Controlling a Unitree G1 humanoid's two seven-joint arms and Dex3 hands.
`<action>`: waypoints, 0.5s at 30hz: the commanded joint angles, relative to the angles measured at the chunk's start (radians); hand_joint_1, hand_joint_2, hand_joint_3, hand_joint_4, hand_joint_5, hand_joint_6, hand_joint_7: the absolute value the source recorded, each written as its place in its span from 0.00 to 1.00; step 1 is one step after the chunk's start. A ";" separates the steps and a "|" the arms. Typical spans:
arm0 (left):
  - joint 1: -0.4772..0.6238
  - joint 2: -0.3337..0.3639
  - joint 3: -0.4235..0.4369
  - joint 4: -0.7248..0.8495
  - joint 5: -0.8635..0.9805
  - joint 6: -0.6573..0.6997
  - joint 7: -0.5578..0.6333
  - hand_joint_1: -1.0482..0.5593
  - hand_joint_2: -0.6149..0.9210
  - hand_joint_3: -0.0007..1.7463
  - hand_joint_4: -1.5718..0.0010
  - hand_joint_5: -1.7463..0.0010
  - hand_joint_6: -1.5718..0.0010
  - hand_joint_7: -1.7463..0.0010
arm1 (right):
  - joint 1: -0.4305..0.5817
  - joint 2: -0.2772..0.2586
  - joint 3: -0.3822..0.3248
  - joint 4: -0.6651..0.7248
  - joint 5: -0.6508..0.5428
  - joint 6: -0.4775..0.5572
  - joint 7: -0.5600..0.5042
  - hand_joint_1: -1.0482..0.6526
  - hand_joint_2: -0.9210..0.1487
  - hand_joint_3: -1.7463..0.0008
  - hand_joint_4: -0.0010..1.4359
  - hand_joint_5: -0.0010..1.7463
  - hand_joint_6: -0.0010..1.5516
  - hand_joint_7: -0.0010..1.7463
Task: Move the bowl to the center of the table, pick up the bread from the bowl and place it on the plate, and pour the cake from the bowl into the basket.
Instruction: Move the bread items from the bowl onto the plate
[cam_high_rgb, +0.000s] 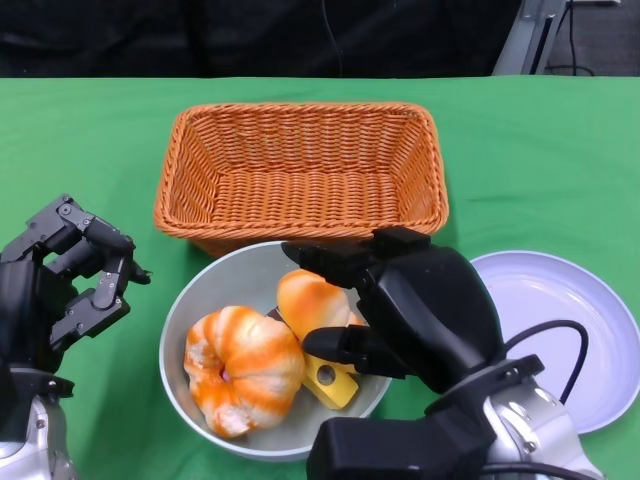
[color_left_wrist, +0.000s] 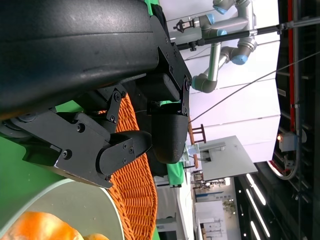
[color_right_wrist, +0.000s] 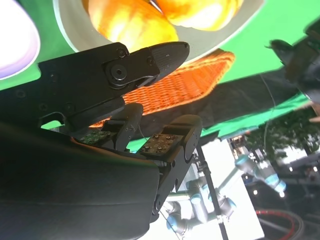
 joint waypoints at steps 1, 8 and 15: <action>-0.003 0.012 -0.001 -0.006 0.006 -0.020 0.017 0.59 0.84 0.51 0.51 0.11 0.53 0.20 | -0.025 -0.022 0.020 0.016 -0.035 0.038 0.032 0.12 0.00 0.93 0.30 0.19 0.33 0.00; 0.001 0.010 -0.004 -0.016 -0.005 -0.017 0.005 0.58 0.84 0.50 0.51 0.11 0.53 0.20 | -0.059 -0.046 0.075 0.045 -0.125 0.101 0.101 0.10 0.00 0.93 0.22 0.12 0.29 0.00; 0.002 0.010 -0.006 -0.016 -0.009 -0.018 -0.001 0.60 0.85 0.50 0.51 0.11 0.53 0.18 | -0.077 -0.073 0.115 0.072 -0.166 0.110 0.124 0.11 0.00 0.91 0.21 0.09 0.27 0.00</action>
